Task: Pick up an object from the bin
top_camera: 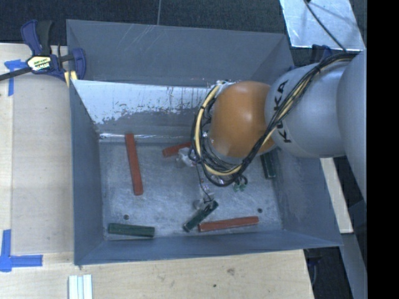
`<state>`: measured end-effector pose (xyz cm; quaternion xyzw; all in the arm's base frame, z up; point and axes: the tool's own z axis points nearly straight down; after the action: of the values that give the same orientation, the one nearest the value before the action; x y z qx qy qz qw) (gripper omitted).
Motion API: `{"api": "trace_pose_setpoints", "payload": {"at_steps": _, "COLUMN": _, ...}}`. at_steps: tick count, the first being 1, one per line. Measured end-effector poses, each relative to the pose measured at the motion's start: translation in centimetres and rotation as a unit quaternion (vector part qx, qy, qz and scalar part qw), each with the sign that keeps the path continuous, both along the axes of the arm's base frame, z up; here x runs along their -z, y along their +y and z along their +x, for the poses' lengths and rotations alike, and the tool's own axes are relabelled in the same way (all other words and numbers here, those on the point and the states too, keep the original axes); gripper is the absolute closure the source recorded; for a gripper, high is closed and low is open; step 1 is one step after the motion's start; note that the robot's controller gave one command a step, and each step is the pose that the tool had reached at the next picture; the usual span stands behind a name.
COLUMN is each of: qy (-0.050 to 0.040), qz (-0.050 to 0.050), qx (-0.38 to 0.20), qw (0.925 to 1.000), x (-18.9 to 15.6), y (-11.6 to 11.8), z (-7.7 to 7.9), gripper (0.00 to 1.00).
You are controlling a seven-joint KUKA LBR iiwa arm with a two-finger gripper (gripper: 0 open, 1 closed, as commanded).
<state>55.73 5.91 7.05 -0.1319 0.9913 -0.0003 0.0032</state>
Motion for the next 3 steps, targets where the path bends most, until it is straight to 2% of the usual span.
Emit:
{"api": "trace_pose_setpoints", "payload": {"at_steps": 1, "qy": 0.0028, "qz": -0.002, "qx": -0.043, "qw": 0.9991, "x": -3.8, "y": -6.0, "z": -4.3, "gripper": 0.0}}
{"api": "trace_pose_setpoints", "payload": {"at_steps": 2, "qy": 0.0042, "qz": 0.0, "qx": -0.005, "qw": 1.0, "x": 0.1, "y": -3.9, "z": -5.0, "gripper": 0.0}}
{"api": "trace_pose_setpoints", "payload": {"at_steps": 3, "qy": 0.0013, "qz": 0.0, "qx": -0.003, "qw": 1.0, "x": -0.1, "y": -3.9, "z": -4.8, "gripper": 1.0}}
